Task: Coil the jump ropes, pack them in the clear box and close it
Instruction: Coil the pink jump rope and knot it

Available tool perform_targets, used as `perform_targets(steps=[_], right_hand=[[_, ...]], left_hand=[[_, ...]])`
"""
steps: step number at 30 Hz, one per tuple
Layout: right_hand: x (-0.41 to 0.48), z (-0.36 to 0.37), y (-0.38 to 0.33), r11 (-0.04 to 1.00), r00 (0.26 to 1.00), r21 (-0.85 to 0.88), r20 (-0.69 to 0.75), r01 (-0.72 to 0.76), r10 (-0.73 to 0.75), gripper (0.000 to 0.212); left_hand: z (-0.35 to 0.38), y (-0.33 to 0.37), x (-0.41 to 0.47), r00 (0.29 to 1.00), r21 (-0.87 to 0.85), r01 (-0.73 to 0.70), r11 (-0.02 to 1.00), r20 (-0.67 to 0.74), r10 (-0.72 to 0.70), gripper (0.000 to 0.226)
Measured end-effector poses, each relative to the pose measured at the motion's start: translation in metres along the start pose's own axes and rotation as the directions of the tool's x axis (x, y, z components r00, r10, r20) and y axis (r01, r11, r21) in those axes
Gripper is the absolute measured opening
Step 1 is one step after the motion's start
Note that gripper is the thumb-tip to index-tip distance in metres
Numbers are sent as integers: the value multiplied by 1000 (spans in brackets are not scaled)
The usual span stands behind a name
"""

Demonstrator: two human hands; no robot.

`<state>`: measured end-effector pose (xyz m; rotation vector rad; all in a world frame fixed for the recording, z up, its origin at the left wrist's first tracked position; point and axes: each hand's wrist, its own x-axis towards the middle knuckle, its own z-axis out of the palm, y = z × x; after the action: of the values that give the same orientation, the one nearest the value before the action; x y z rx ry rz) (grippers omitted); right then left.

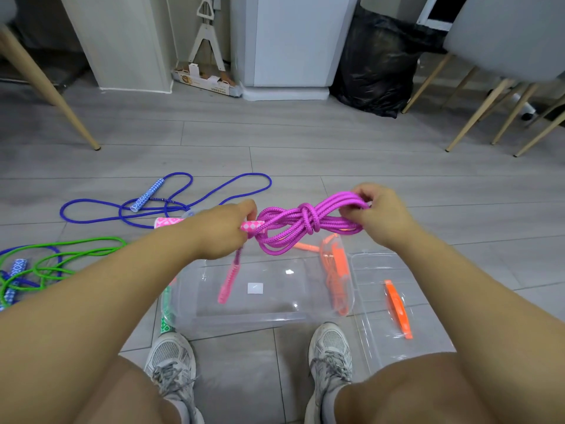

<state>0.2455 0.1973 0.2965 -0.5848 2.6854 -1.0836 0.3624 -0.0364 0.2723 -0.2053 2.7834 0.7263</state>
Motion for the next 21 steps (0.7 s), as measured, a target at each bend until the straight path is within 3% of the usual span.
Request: perform_targets(steps=[4, 8, 15, 18, 21], right_hand=[[-2, -4, 6, 945, 997, -320, 27, 71, -65, 15], [-4, -6, 13, 847, 992, -521, 119, 101, -46, 21], [-7, -16, 28, 832, 998, -551, 45, 62, -44, 4], [-7, -22, 34, 827, 999, -561, -13, 36, -52, 6], [-6, -20, 32, 852, 999, -524, -42, -5, -19, 4]], left_hand=[[-1, -2, -8, 1000, -12, -22, 1000, -16, 21, 10], [-4, -9, -13, 998, -4, -11, 1000, -65, 11, 29], [-9, -30, -17, 992, -54, 32, 998, -117, -38, 54], [-12, -35, -20, 989, -80, 48, 996, -135, -59, 36], [-6, -27, -16, 985, 31, 78, 996, -158, -72, 33]])
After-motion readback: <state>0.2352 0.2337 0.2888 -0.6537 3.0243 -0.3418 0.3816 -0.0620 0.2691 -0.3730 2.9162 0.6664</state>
